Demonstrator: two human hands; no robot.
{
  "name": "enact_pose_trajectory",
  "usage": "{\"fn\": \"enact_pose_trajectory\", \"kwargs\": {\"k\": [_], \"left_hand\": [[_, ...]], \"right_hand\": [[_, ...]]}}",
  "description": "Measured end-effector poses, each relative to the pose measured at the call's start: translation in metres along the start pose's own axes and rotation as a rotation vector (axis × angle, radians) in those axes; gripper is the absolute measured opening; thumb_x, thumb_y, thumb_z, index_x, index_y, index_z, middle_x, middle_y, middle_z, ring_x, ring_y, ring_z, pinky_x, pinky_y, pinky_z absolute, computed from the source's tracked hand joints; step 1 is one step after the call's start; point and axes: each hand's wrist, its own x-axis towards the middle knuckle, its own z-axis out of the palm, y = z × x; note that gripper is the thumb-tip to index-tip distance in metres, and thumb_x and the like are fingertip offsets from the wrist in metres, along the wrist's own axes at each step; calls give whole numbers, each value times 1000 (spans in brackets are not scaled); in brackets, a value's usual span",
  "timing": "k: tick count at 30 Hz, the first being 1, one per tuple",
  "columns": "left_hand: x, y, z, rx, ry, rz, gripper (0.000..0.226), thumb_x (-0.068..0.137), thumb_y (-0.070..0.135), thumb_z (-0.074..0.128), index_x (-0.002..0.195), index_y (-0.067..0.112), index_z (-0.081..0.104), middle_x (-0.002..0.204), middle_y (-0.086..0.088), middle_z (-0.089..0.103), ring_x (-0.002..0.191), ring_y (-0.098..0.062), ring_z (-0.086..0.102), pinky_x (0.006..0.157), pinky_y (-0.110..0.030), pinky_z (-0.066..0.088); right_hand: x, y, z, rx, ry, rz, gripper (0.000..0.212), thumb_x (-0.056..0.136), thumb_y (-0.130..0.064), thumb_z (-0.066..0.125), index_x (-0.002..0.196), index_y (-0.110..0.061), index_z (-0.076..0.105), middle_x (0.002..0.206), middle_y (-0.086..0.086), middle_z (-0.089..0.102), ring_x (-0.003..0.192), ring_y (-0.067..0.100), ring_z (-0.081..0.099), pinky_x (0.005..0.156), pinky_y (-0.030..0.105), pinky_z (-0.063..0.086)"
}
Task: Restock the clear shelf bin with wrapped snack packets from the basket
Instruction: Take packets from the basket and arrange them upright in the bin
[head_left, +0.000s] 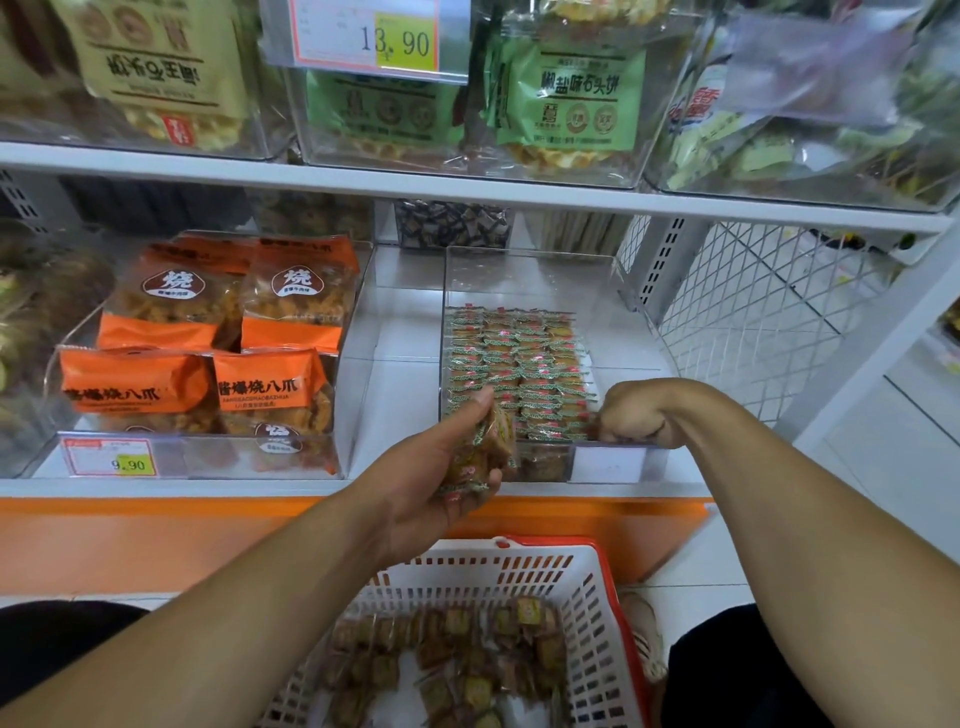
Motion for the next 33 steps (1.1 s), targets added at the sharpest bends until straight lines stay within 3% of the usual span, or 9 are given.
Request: {"fn": "enact_pose_trajectory", "kwargs": {"k": [7,12,17,20,21,23,26,30,33], "left_hand": [[7,1,-1,-11,2,-19,62,69,49,87,114,8,74,109,-18,76,72,-18,66,60,-26,59],[11,2,-1,-25,-4,-50,65,71,48,87,117,6,71,108,-20,76,68,-18,67,61,-26,60],[8,3,2,-33,-16,-59,62,78,47,82,122,5,69,106,-21,75,77,-21,64,60,-27,60],[4,7,1,-43,-41,-49,60,79,46,81,120,4,70,102,-21,74,88,-25,64,59,-27,60],[2,8,-1,-45,-60,-43,58,79,46,80,117,3,72,100,-21,74,88,-25,65,60,-27,60],[-2,11,-2,-42,-110,-36,53,81,47,79,110,4,77,99,-20,72,87,-24,65,62,-26,60],[-10,12,-1,-2,-162,-19,52,85,51,73,114,9,77,103,-15,70,90,-22,62,66,-24,60],[-16,13,2,15,-158,-19,52,94,55,61,109,9,78,101,-12,70,82,-19,61,69,-25,58],[-16,16,1,-102,-115,-7,41,99,30,45,111,3,73,102,-17,74,85,-28,64,74,-32,56]], "right_hand": [[0,-2,3,271,59,-11,28,87,14,39,70,-8,45,78,12,41,67,21,38,65,31,36],[-3,0,6,212,76,-16,33,85,14,32,66,-10,43,66,7,36,56,18,28,44,19,24],[-11,-7,6,-120,123,-93,29,101,-8,41,122,1,58,115,20,62,100,29,60,77,33,44],[-38,-17,0,-157,473,-280,43,100,-22,53,140,-8,51,132,10,63,116,26,60,79,25,41],[-46,-17,1,21,507,-429,44,98,-34,58,139,-17,56,129,0,66,112,18,64,80,22,42],[-73,-22,10,354,248,-728,49,87,-61,65,131,-41,62,119,-18,70,104,4,68,86,22,50],[-91,-27,37,409,-16,-867,40,86,-59,68,123,-44,66,114,-12,74,105,10,71,95,43,56],[-90,-31,45,386,293,-844,28,77,-44,83,100,-40,67,95,-25,71,88,-3,68,81,28,56],[-90,-26,44,544,355,-810,26,75,-27,88,88,-33,66,78,-26,67,71,-5,63,65,12,48]]}}
